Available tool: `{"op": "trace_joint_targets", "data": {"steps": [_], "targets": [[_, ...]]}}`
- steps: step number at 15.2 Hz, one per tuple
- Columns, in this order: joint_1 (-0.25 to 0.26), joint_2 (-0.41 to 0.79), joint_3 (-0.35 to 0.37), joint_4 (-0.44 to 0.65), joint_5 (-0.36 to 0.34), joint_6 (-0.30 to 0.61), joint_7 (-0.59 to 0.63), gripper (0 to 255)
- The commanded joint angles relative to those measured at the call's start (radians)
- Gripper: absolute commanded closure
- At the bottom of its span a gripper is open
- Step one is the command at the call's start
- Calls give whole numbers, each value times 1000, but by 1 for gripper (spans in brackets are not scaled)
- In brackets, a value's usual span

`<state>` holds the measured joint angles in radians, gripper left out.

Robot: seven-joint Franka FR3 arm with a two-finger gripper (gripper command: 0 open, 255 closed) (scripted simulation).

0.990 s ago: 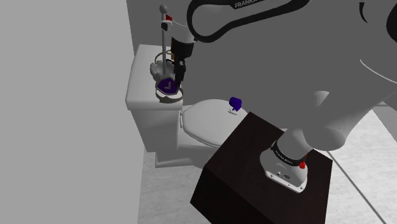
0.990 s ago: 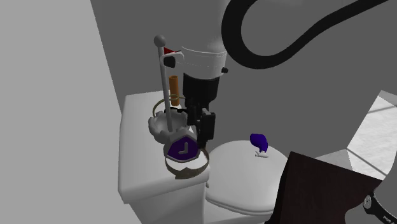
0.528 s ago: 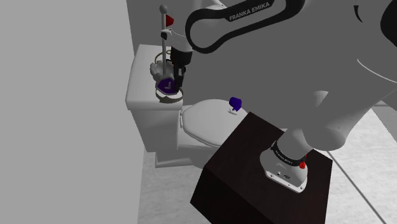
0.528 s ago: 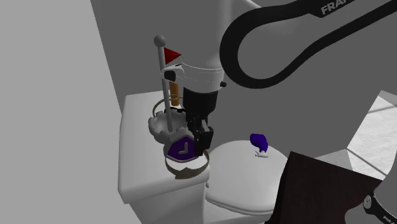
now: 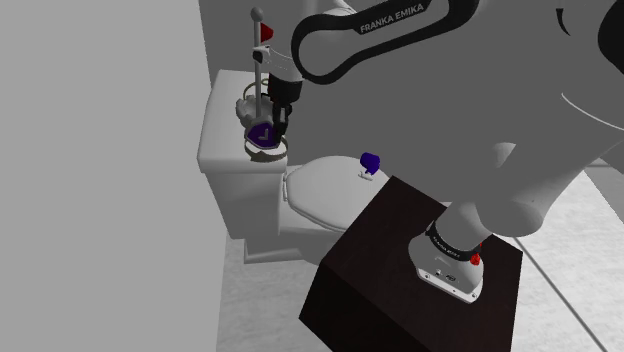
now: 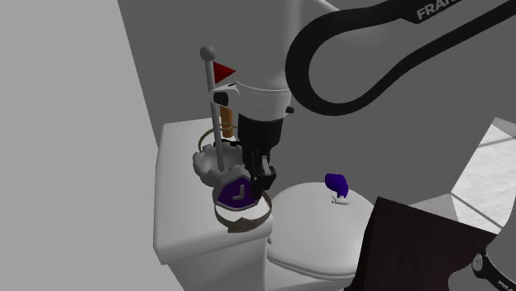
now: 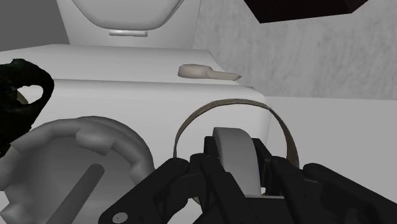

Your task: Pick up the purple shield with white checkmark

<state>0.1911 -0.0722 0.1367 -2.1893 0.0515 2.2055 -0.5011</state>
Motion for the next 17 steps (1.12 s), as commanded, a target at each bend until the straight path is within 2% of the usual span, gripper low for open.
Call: {"op": "trace_joint_targets", "data": {"steps": [1,17], "targets": [[0,0,0,0,0,0,0,255],[-2,-57,-4,145,3,-202,2,255]]}}
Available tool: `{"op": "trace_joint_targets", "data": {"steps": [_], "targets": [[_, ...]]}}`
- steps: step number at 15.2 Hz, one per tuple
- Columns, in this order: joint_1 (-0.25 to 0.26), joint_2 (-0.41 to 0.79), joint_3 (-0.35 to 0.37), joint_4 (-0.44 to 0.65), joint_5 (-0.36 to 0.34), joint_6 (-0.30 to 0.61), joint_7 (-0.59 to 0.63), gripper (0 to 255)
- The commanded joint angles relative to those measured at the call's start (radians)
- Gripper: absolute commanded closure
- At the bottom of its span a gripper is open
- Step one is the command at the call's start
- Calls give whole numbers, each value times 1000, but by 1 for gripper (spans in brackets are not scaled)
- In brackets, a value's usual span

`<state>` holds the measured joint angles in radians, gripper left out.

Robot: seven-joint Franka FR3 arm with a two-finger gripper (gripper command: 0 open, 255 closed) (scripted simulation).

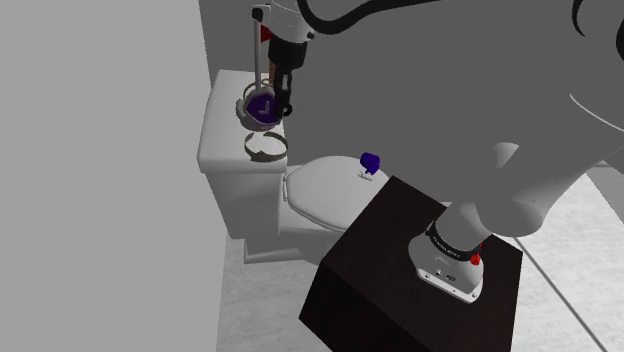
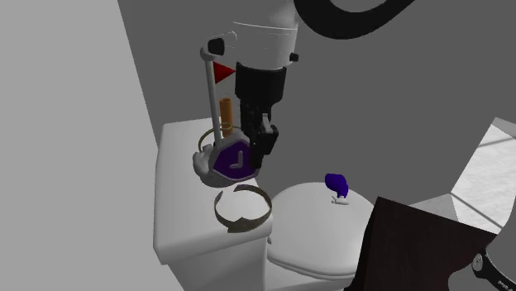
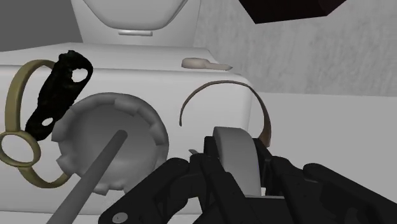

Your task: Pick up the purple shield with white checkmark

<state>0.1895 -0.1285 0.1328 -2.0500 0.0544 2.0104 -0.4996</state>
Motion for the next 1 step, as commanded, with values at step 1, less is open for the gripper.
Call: {"op": "trace_joint_targets", "data": {"steps": [1], "targets": [[0,-1,0,5,0,-7,0,255]]}}
